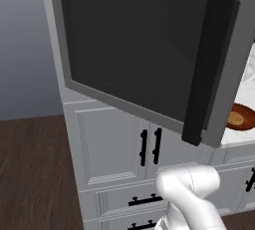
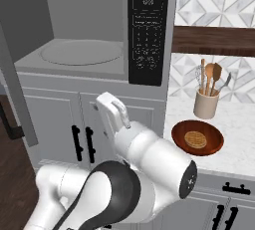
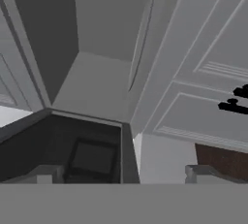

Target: Open the microwave, place the bowl with waffle inside the microwave, then close the microwave door and turn it on.

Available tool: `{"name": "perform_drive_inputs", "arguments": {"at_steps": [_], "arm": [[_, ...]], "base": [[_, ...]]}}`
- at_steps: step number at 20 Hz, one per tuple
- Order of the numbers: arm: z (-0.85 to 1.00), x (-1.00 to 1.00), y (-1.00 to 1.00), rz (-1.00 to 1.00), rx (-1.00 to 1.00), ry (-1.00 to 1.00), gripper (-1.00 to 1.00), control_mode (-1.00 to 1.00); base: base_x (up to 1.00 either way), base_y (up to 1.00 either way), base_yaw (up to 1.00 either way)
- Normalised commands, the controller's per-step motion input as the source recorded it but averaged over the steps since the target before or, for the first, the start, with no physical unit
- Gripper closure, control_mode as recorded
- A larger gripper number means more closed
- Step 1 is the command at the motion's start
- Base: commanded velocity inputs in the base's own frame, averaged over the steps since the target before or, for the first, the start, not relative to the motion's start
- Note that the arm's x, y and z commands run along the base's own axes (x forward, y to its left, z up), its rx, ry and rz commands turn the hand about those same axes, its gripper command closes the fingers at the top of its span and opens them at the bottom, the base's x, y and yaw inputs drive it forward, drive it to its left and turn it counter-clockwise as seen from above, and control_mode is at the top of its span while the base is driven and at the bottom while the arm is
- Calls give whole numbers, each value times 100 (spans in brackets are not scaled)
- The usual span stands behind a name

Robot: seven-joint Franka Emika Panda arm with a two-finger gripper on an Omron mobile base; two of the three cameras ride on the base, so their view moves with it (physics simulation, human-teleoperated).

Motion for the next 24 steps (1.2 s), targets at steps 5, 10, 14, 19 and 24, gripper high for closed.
{"name": "perform_drive_inputs", "arguments": {"at_steps": [5, 10, 14, 19, 24], "arm": [[-2, 84, 42, 20, 8, 17, -100, -100], [-5, 75, 13, 26, 13, 9, -100, -100], [-20, 65, 44, 19, 7, 5, -100, -100], [-11, 52, 54, 17, 3, 10, -100, -100], [-1, 26, 43, 16, 4, 14, -100, -100]], "base": [[0, 0, 0], [0, 0, 0], [0, 0, 0], [0, 0, 0], [0, 0, 0]]}}
